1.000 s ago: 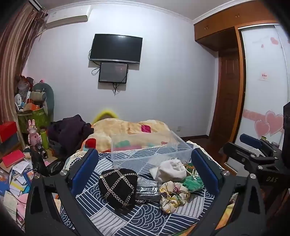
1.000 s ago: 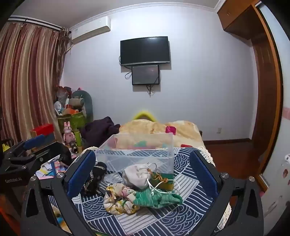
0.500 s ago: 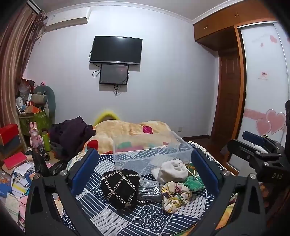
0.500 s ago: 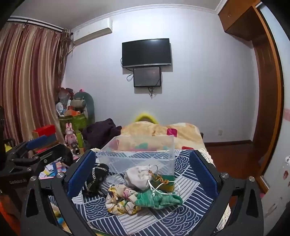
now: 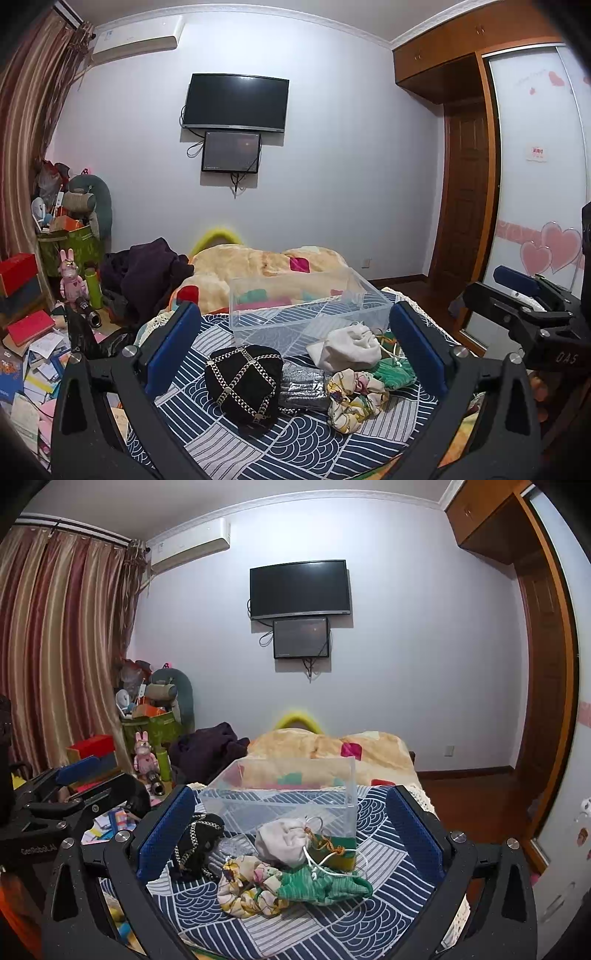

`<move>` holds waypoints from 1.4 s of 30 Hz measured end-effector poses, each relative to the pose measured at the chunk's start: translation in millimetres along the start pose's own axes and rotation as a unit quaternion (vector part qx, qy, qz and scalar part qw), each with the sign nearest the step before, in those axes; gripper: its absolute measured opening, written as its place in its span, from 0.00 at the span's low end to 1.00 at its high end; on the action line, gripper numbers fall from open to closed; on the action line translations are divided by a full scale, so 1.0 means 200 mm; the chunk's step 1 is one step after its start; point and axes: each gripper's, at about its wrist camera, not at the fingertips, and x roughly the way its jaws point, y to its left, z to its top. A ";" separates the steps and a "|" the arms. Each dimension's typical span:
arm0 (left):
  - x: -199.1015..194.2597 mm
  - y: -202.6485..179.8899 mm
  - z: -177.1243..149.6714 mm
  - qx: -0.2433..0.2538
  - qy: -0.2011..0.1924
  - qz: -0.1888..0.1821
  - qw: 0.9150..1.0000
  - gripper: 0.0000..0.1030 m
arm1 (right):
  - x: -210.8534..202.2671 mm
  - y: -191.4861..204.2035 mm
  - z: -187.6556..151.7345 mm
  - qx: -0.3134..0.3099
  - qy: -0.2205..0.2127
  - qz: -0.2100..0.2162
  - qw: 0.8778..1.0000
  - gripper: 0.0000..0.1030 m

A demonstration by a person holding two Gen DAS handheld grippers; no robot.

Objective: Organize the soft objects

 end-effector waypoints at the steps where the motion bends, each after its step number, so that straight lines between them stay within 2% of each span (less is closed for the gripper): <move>1: 0.00 0.00 0.00 0.001 0.000 0.000 1.000 1.00 | 0.00 0.00 0.00 0.000 0.000 0.000 1.000 1.00; 42: 0.00 -0.04 -0.02 0.011 -0.001 0.001 1.000 1.00 | -0.02 0.02 -0.01 -0.002 -0.007 -0.002 1.000 1.00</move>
